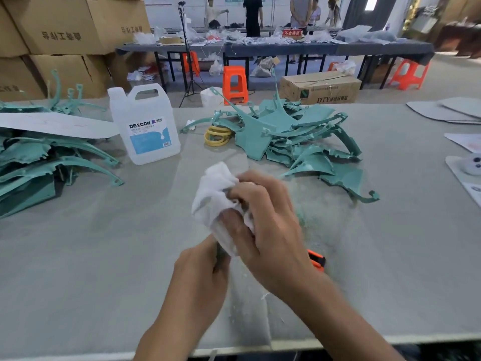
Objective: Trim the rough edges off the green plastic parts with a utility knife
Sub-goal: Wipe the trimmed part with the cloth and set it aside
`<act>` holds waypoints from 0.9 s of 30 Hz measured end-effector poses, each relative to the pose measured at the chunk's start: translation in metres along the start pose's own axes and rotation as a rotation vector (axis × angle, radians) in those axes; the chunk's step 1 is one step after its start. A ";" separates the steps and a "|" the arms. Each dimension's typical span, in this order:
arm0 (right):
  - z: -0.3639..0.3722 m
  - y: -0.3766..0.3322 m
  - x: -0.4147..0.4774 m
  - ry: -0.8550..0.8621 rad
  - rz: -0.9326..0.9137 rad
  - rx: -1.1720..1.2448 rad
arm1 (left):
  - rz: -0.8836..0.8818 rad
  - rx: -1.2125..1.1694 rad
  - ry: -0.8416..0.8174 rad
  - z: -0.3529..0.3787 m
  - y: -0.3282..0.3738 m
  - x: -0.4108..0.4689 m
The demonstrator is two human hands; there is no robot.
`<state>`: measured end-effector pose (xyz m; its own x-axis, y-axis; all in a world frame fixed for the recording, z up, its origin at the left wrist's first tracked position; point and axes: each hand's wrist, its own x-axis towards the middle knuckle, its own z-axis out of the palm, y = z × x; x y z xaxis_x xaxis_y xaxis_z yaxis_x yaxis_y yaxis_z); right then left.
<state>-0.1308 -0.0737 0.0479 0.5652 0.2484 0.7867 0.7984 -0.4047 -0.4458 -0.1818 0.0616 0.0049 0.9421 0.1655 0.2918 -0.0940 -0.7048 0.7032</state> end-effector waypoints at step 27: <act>-0.022 0.049 0.049 0.576 0.513 0.186 | 0.008 -0.504 0.086 -0.012 0.019 -0.004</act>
<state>-0.0689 -0.1003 0.0740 0.7162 -0.4441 0.5384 0.5179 -0.1790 -0.8365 -0.1915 0.0552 0.0247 0.9129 0.2325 0.3356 -0.2644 -0.2898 0.9198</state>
